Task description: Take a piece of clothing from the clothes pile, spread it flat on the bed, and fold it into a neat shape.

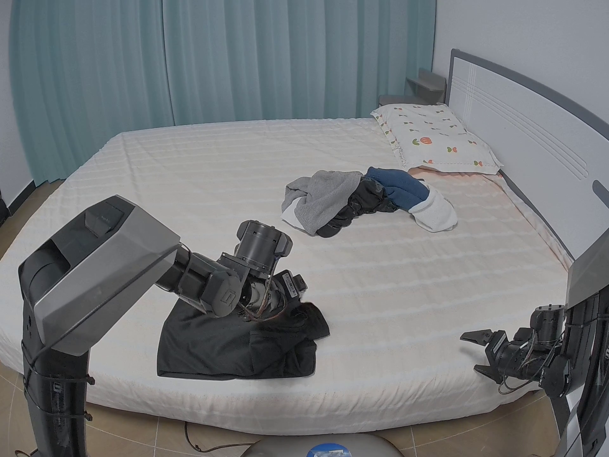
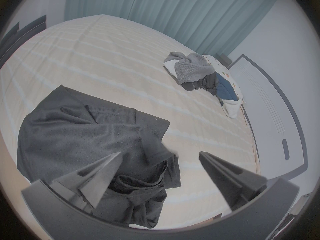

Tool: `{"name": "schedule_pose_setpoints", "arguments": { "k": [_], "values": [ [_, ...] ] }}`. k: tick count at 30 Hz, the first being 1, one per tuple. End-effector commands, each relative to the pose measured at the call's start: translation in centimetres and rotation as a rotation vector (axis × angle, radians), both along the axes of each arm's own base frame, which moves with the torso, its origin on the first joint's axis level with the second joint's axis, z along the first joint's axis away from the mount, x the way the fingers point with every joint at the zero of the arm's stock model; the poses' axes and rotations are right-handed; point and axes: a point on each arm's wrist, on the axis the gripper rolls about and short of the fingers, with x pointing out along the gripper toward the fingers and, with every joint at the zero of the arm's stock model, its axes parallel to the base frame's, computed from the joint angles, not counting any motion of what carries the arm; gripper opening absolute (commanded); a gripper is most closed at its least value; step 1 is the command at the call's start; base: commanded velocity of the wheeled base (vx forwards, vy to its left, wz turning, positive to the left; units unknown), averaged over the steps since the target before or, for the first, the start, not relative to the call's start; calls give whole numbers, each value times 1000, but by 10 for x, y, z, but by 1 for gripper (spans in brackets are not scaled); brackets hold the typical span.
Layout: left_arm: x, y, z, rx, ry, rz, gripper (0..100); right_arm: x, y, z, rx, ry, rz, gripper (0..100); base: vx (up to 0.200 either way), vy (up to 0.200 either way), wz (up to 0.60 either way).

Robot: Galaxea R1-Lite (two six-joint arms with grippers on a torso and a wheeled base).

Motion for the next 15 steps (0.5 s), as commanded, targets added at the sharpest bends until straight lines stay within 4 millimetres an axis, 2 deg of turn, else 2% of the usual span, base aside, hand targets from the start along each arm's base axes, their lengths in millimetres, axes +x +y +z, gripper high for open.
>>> {"name": "schedule_pose_setpoints", "arguments": {
  "k": [1,5,10,12,15],
  "values": [
    [-6,3,10,-17,-6,15,100,0,0,1,-1,-9,1,100,0,0,0],
    [-19,15,26,-34,-12,34,100,0,0,1,0,-9,0,100,0,0,0],
    [-25,33,30,-51,9,71,100,0,0,1,-2,-10,1,100,0,0,0],
    [-25,46,35,-138,32,98,100,0,0,1,-4,-10,-1,100,0,0,0],
    [-26,57,40,-218,54,109,100,0,0,1,-6,-10,-3,100,0,200,0]
  ]
}}
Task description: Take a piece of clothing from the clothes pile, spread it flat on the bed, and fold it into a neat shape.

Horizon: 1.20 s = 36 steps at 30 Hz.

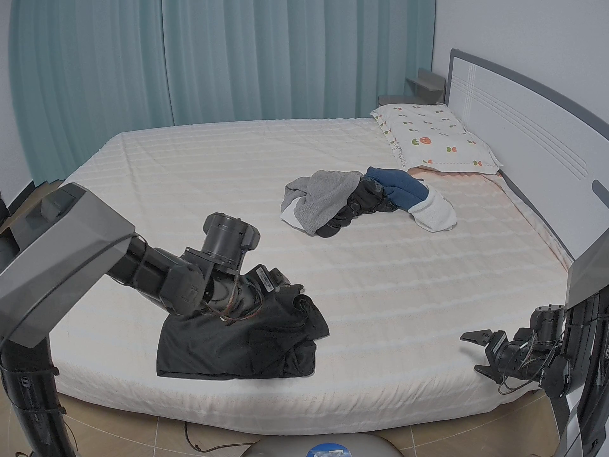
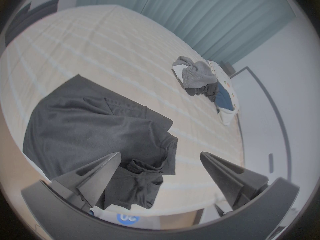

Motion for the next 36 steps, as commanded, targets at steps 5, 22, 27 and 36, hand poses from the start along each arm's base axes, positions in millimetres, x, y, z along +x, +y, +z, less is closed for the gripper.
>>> {"name": "schedule_pose_setpoints", "arguments": {
  "k": [5,22,27,36],
  "values": [
    [-2,61,7,-135,43,108,100,4,0,-1,-8,-17,-3,100,0,200,0],
    [-14,114,-37,-260,64,240,100,17,91,11,-270,-204,199,100,0,200,0],
    [-15,125,-46,-245,84,274,100,38,116,9,-353,-196,217,100,0,200,0],
    [-15,130,-49,-245,92,286,100,58,145,25,-480,-217,286,100,0,200,0]
  ]
}}
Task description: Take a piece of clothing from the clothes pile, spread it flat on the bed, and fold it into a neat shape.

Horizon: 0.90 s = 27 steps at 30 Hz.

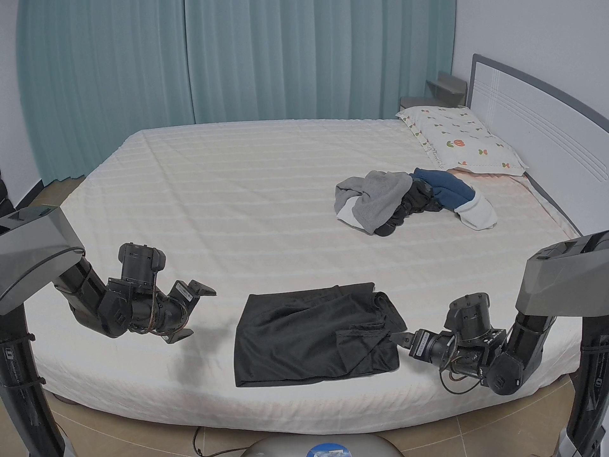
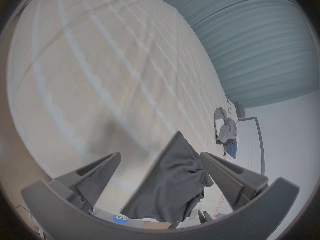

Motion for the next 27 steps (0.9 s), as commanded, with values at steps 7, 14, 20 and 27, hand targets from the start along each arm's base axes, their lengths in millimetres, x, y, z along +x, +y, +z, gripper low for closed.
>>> {"name": "schedule_pose_setpoints", "arguments": {
  "k": [7,14,20,27],
  "values": [
    [-2,4,-8,0,-11,11,100,26,33,21,-151,-103,64,100,0,86,0],
    [-3,4,-7,-1,-32,13,100,33,45,22,-216,-82,93,100,0,0,0],
    [-3,4,-7,-3,-32,13,100,36,45,7,-395,-32,118,100,0,0,0],
    [-3,4,-8,-3,-30,13,100,27,35,3,-427,6,128,100,0,0,0]
  ]
}}
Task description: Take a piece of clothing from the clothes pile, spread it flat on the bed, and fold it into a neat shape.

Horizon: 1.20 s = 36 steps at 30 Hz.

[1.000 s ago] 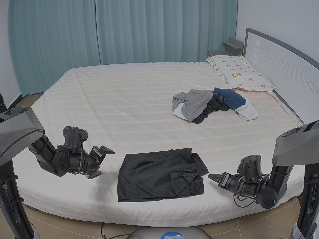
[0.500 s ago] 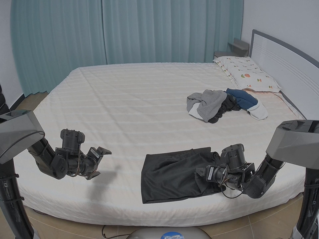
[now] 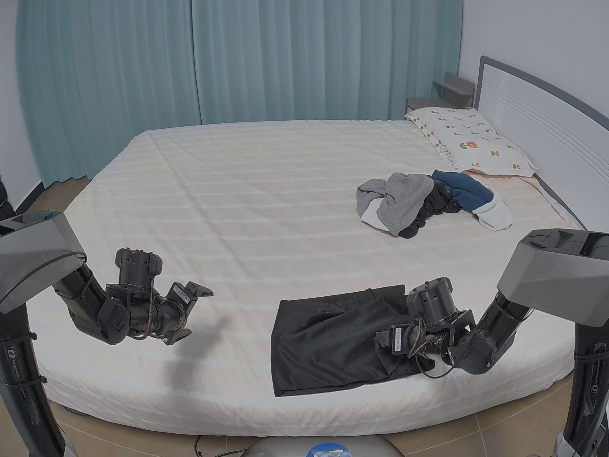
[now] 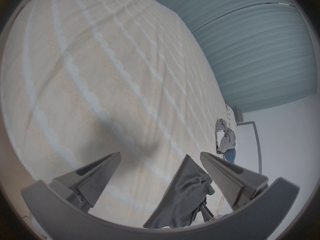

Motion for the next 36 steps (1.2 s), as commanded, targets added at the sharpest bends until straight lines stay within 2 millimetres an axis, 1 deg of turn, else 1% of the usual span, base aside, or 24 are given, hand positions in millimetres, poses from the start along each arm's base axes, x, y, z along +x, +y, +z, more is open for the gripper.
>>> {"name": "schedule_pose_setpoints", "arguments": {
  "k": [1,4,6,7,9,10,11,14,15,16,17,18,21,25,26,27,28,29,30,36],
  "values": [
    [0,0,-1,0,3,-1,100,-8,-10,-5,-29,33,-5,100,0,0,0],
    [0,0,-1,1,3,1,100,-12,-22,-5,-53,50,-15,100,0,0,0],
    [0,0,-1,0,3,-1,100,-21,-36,-4,-64,72,-37,100,0,0,0],
    [0,0,-1,0,2,-1,100,-23,-39,-2,-62,74,-41,100,0,0,0],
    [0,0,-1,0,2,-1,100,-31,-54,5,-53,84,-67,100,0,0,0],
    [1,0,-1,0,2,1,100,-32,-56,6,-50,84,-71,100,0,0,0],
    [0,0,-1,0,2,-1,100,-38,-67,11,-38,89,-85,100,0,0,0],
    [0,0,0,-2,1,0,100,-49,-81,18,0,92,-95,100,0,0,0],
    [0,0,-1,-2,2,0,100,-50,-82,18,4,95,-94,100,0,0,0],
    [0,0,0,-2,1,0,100,-58,-89,18,19,113,-94,100,0,0,0],
    [0,0,0,-2,1,0,100,-59,-90,19,19,113,-93,100,0,0,0],
    [0,0,0,-2,1,0,100,-65,-98,19,35,122,-103,100,0,0,0],
    [0,0,0,-2,1,0,100,-65,-109,25,83,81,-124,100,0,0,0],
    [0,0,0,-2,1,0,100,-61,-113,35,190,31,-110,100,0,0,0],
    [0,0,0,-2,1,2,100,-61,-113,35,196,33,-111,100,0,0,0],
    [0,0,0,-1,0,3,100,-59,-111,38,256,34,-120,100,0,0,0],
    [0,0,0,-2,1,0,100,-59,-111,38,261,36,-119,100,0,0,0],
    [0,0,0,-1,0,3,100,-58,-107,37,341,60,-126,100,0,0,0],
    [0,0,0,-1,0,3,100,-56,-104,37,385,75,-119,100,0,0,0],
    [0,0,0,-1,0,3,100,-47,-95,26,523,158,-122,100,0,0,0]
  ]
}}
